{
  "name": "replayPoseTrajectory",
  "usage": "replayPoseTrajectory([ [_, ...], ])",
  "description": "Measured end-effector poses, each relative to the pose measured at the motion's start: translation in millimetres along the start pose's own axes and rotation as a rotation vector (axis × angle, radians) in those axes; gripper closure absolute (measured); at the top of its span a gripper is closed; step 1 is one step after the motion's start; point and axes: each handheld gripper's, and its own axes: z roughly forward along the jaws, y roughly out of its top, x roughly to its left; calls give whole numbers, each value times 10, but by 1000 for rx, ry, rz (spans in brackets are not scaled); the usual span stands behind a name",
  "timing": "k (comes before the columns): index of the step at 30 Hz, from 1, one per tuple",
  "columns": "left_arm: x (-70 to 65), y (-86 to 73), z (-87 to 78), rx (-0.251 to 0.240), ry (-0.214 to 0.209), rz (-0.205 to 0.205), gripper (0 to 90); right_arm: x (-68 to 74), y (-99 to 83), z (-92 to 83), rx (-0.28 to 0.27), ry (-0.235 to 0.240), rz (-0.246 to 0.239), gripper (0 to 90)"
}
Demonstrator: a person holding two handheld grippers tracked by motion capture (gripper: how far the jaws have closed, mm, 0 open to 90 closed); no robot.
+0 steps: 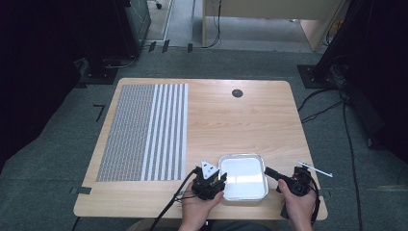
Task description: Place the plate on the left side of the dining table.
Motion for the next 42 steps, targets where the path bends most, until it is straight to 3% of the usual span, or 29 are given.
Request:
replayPoseTrajectory([
  [4, 12, 6, -7, -6, 5, -1, 641, -17, 38, -89, -40, -11, 2, 900],
  [6, 17, 11, -9, -8, 1, -4, 637, -54, 58, -121, -43, -41, -25, 900],
  [13, 12, 9, -15, -6, -6, -4, 648, -88, 18, 25, 43, 3, 9, 881],
  [21, 13, 6, -12, -6, -8, -6, 646, -104, 6, 52, 39, 4, 25, 874],
  [23, 11, 5, -14, -5, -9, -4, 646, -116, 7, 61, 57, 25, 36, 876],
  [30, 2, -2, -9, -5, -4, -1, 648, -108, -1, 76, 73, 21, 30, 865],
  [32, 1, -3, -8, -2, -3, 4, 647, -81, -12, 76, 63, 8, 2, 845],
  [33, -2, -5, -6, -3, -2, 4, 645, -18, -32, 77, 50, -29, -44, 835],
  [34, -2, -5, -6, -3, -2, 4, 645, -18, -32, 77, 50, -29, -44, 835],
  [35, -3, -6, 0, -3, -3, 2, 645, 64, -61, 83, 39, -79, -108, 834],
  [36, -3, -6, 0, -3, -3, 2, 645, 64, -61, 83, 39, -79, -108, 834],
  [37, -7, -8, 2, -1, 0, 4, 644, 132, -92, 95, 23, -129, -174, 857],
  [38, -7, -8, 2, -1, 0, 4, 643, 132, -92, 95, 23, -129, -174, 857],
  [39, -9, -10, 2, -1, 0, 6, 643, 177, -115, 105, 11, -171, -209, 884],
  [42, -11, -8, 4, -3, 1, 4, 640, 211, -131, 111, 1, -200, -214, 891],
])
